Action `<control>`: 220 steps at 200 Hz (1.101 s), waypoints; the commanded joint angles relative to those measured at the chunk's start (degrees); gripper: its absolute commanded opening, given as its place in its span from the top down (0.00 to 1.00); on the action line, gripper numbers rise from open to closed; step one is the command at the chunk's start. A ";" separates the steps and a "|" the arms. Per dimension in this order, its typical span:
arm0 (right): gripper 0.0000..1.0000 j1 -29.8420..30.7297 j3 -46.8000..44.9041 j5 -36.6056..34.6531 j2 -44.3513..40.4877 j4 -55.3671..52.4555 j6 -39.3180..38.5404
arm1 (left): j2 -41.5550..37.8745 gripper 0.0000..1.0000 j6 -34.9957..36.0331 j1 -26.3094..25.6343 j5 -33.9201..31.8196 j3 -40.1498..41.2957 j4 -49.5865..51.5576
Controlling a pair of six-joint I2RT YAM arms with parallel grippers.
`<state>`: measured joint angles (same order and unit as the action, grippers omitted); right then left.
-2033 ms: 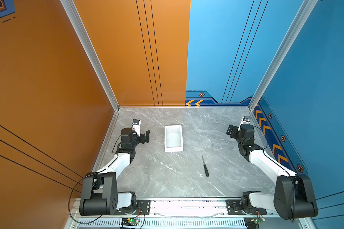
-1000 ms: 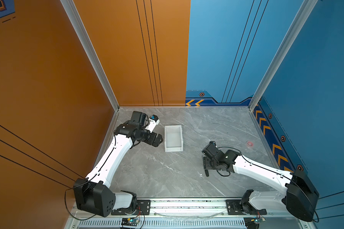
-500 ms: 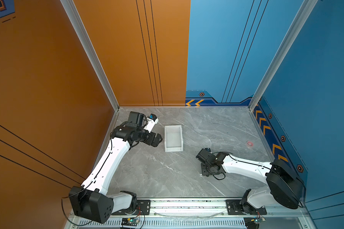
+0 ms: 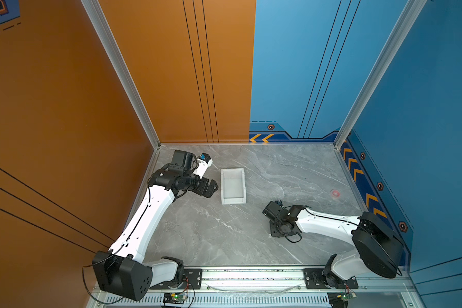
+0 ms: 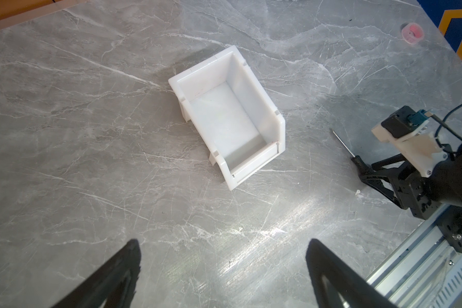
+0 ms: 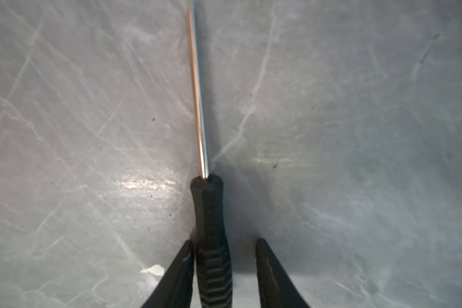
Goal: Put the screwdriver in the bin
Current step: Pick up the screwdriver from the bottom-center of the table.
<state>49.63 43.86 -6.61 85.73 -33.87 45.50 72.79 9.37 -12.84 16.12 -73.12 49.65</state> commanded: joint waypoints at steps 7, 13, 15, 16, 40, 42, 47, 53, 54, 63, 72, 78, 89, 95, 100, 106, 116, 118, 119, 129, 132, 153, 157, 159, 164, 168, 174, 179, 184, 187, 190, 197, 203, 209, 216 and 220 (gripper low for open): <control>0.63 0.42 -1.75 0.77 1.00 0.97 1.28 | -0.67 0.02 -0.62 -0.42 0.89 0.70 1.45; 0.64 0.47 -1.82 0.88 1.01 1.04 1.28 | -0.61 0.02 -0.65 -0.47 0.85 0.66 1.40; 0.64 0.45 -1.88 0.89 1.01 1.07 1.27 | -0.63 0.02 -0.66 -0.46 0.89 0.69 1.41; 0.65 0.46 -1.91 0.94 1.10 1.12 1.27 | -0.63 0.02 -0.66 -0.49 0.87 0.70 1.41; 0.73 0.47 -2.02 1.25 1.27 1.48 1.09 | -0.55 0.02 -0.41 -0.54 1.73 0.70 1.42; 0.74 0.47 -2.02 1.32 1.28 1.51 1.02 | -0.64 0.02 -0.40 -0.59 1.81 0.70 1.42; 0.76 0.45 -2.02 1.41 1.34 1.52 0.93 | -0.78 0.02 -0.27 -0.67 2.04 0.70 1.44; 0.77 0.47 -1.98 1.43 1.36 1.48 0.83 | -0.89 0.02 -0.22 -0.82 2.22 0.79 1.42; 0.77 0.47 -1.96 1.43 1.37 1.50 0.83 | -0.85 0.02 -0.22 -0.80 2.28 0.79 1.42; 0.78 0.46 -2.01 1.45 1.28 1.52 0.82 | -1.01 0.02 -0.20 -0.96 2.33 0.79 1.40; 0.79 0.45 -2.02 1.43 1.06 1.45 0.82 | -1.06 0.02 -0.22 -1.05 2.08 0.78 1.45; 0.80 0.45 -2.02 1.36 0.79 1.43 0.82 | -1.00 0.02 -0.14 -1.06 1.88 0.79 1.46; 0.84 0.47 -2.11 1.17 0.20 1.39 0.78 | -1.06 0.02 0.07 -1.13 1.30 0.73 1.42; 0.84 0.47 -1.98 1.09 -0.32 1.43 0.72 | -1.17 0.02 0.25 -1.13 0.99 0.78 1.44; 0.85 0.47 -1.93 1.01 -0.74 1.43 0.69 | -1.23 0.02 0.43 -1.13 0.66 0.78 1.42; 0.85 0.43 -1.81 0.97 -1.34 1.24 0.65 | -1.30 0.02 0.64 -1.13 0.26 0.83 1.46; 0.85 0.47 -1.44 0.62 -2.32 0.64 0.52 | -1.49 0.02 0.96 -1.09 -0.44 0.95 1.42; 0.85 0.45 -1.30 0.59 -2.50 0.44 0.48 | -1.53 0.02 0.99 -1.12 -0.58 0.96 1.42; 0.85 0.46 -1.27 0.57 -2.63 0.37 0.48 | -1.57 0.02 1.04 -1.13 -0.66 1.01 1.42; 0.85 0.47 -0.61 0.06 -3.94 -0.54 0.15 | -1.62 0.02 1.30 -1.13 -1.41 1.22 1.42; 0.85 0.47 -0.35 -0.16 -4.25 -0.82 0.08 | -1.75 0.02 1.39 -1.13 -1.66 1.29 1.43; 0.85 0.13 1.64 -1.02 -6.61 -3.21 -1.05 | -2.30 0.02 1.92 -1.13 -3.40 1.98 1.37; 0.85 0.03 2.14 -1.22 -7.13 -3.73 -1.29 | -2.43 0.02 2.05 -1.00 -3.76 2.12 1.40; 0.85 -0.10 2.43 -1.28 -7.28 -3.97 -1.37 | -2.51 0.02 2.10 -1.03 -3.91 2.18 1.35; 0.85 -0.27 3.04 -1.53 -7.81 -4.51 -1.73 | -2.71 0.02 2.36 -1.03 -4.26 2.44 1.38; 0.85 -0.47 3.59 -1.61 -8.14 -4.99 -2.00 | -2.86 0.02 2.47 -1.00 -4.46 2.68 1.31; 0.85 -0.75 4.43 -1.61 -8.66 -5.55 -2.44 | -3.16 0.02 2.76 -1.00 -4.83 3.08 1.25; 0.85 -1.04 5.19 -1.69 -8.93 -5.97 -2.86 | -3.50 0.02 3.16 -0.95 -5.10 3.39 1.15; 0.85 -1.32 6.04 -1.70 -9.09 -6.40 -3.30 | -3.80 0.02 3.51 -0.96 -5.35 3.81 1.00; 0.85 -1.52 6.59 -1.72 -9.19 -6.74 -3.57 | -3.91 0.02 3.74 -0.96 -5.51 4.09 0.99; 0.85 -1.61 7.25 -1.79 -9.26 -7.01 -3.83 | -4.09 0.02 4.01 -0.89 -5.70 4.27 0.99; 0.85 -1.92 8.71 -2.29 -9.23 -7.85 -4.60 | -4.49 0.02 4.56 -0.87 -6.06 4.91 0.85; 0.85 -2.10 10.08 -2.71 -9.13 -8.45 -5.25 | -4.78 0.02 4.94 -0.66 -6.39 5.47 0.85; 0.85 -2.33 11.55 -3.02 -8.84 -8.89 -6.00 | -5.17 0.02 5.35 -0.56 -6.68 6.06 0.81; 0.85 -2.64 13.25 -3.15 -8.29 -9.53 -6.81 | -5.57 0.02 5.76 -0.52 -7.19 6.83 0.82; 0.85 -2.77 14.42 -3.23 -7.91 -9.77 -7.28 | -5.87 0.02 5.90 -0.47 -7.48 7.25 0.84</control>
<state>47.72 52.77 -7.16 77.45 -39.20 42.11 68.77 12.62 -13.61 11.27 -68.27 49.56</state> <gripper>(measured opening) 0.192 0.978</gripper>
